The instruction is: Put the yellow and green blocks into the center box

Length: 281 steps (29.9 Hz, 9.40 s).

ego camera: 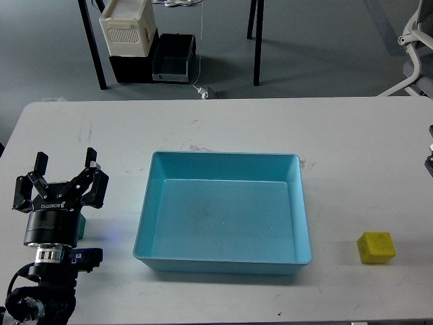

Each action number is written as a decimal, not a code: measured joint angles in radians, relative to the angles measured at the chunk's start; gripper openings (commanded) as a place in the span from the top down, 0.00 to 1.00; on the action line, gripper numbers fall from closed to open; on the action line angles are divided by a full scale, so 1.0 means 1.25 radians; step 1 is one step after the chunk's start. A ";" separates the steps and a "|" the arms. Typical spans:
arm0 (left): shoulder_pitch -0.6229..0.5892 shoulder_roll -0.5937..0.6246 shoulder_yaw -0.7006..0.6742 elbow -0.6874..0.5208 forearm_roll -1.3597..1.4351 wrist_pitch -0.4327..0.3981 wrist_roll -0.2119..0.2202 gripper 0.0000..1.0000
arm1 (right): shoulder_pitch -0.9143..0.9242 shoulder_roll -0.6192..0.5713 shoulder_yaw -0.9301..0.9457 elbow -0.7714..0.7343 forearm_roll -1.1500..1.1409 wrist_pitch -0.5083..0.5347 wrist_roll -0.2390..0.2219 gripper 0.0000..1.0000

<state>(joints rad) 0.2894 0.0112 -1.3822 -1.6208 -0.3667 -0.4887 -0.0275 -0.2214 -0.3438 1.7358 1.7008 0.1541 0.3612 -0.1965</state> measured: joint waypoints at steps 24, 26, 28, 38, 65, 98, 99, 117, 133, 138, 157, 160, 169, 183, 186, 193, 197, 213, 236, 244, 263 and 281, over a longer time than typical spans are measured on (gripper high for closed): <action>-0.030 0.003 -0.005 0.007 0.004 0.000 0.000 0.00 | 0.410 -0.536 -0.568 -0.031 -0.323 -0.030 -0.100 0.00; -0.033 0.003 -0.005 0.007 0.004 0.000 -0.001 0.00 | 0.489 -0.576 -0.646 -0.031 -0.332 -0.032 -0.131 0.00; -0.038 0.003 -0.004 0.009 0.004 0.000 -0.001 0.00 | 0.592 -0.618 -0.738 -0.031 -0.341 -0.033 -0.171 0.00; -0.044 0.002 -0.001 0.012 0.006 0.000 -0.001 0.00 | 0.921 -0.678 -1.130 -0.019 -0.584 -0.007 -0.234 0.00; -0.044 -0.002 0.000 0.034 0.009 0.000 -0.001 0.00 | 1.010 -0.518 -1.399 -0.017 -0.896 0.085 -0.234 0.00; -0.058 -0.003 0.000 0.062 0.009 0.000 -0.001 0.00 | 1.014 -0.397 -1.466 -0.061 -0.973 0.086 -0.234 1.00; -0.058 -0.003 0.000 0.062 0.009 0.000 -0.001 0.00 | 1.014 -0.397 -1.467 -0.061 -0.982 0.086 -0.234 1.00; -0.059 -0.002 0.000 0.065 0.007 0.000 -0.001 0.00 | 1.179 -0.460 -1.464 0.003 -0.891 0.088 -0.234 1.00; -0.057 0.000 -0.001 0.065 0.008 0.000 -0.001 0.00 | 1.458 -0.019 -1.597 -0.185 -0.682 0.102 -0.234 1.00; -0.057 0.000 -0.001 0.073 0.005 0.000 -0.001 0.00 | 1.407 0.145 -1.605 -0.305 -0.682 0.102 -0.234 0.83; -0.061 0.003 -0.001 0.074 0.002 0.000 -0.001 0.00 | 1.381 0.231 -1.651 -0.386 -0.628 0.102 -0.234 0.00; -0.062 0.003 -0.001 0.074 0.001 0.000 -0.001 0.00 | 1.396 0.207 -1.643 -0.401 -0.579 0.102 -0.234 0.00; -0.072 0.001 0.001 0.074 0.001 0.000 0.000 0.00 | 1.492 -0.005 -1.539 -0.406 -0.467 0.102 -0.234 0.00; -0.072 0.002 -0.002 0.070 0.000 0.000 -0.001 0.00 | 1.241 -0.260 -1.082 -0.505 -0.238 0.102 -0.234 0.00; -0.072 0.003 -0.003 0.070 0.000 0.000 -0.001 0.00 | 1.179 -0.261 -0.970 -0.552 -0.172 0.102 -0.234 0.00; -0.077 0.003 -0.001 0.070 0.000 0.000 0.001 0.00 | 1.125 -0.243 -0.822 -0.660 -0.080 0.102 -0.165 0.00; -0.082 0.003 0.000 0.071 0.001 0.000 0.004 0.00 | 1.125 -0.199 -0.764 -0.726 -0.057 0.102 -0.158 0.00; -0.083 0.000 0.041 0.072 0.003 0.000 0.000 0.00 | 1.032 -0.333 -0.727 -0.516 -0.035 0.102 -0.140 0.00; -0.079 0.028 0.031 0.070 0.005 0.000 0.001 0.00 | 0.260 0.028 0.031 -0.273 0.013 0.102 -0.063 0.00; -0.055 0.051 -0.015 0.067 -0.012 0.000 0.000 0.00 | 0.015 0.256 0.041 -0.076 0.014 0.102 -0.064 0.00; -0.057 0.043 -0.033 0.070 -0.100 0.000 -0.047 0.00 | -0.083 0.275 0.004 -0.041 0.097 0.076 -0.064 0.00; -0.085 0.100 -0.071 0.087 -0.127 0.000 -0.122 0.00 | -0.108 0.275 -0.087 0.018 0.042 0.039 -0.064 0.00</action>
<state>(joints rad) 0.1829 0.1357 -1.4715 -1.5118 -0.5252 -0.4887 -0.1796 -0.3569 0.0000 1.6275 1.7232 0.2067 0.4098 -0.2766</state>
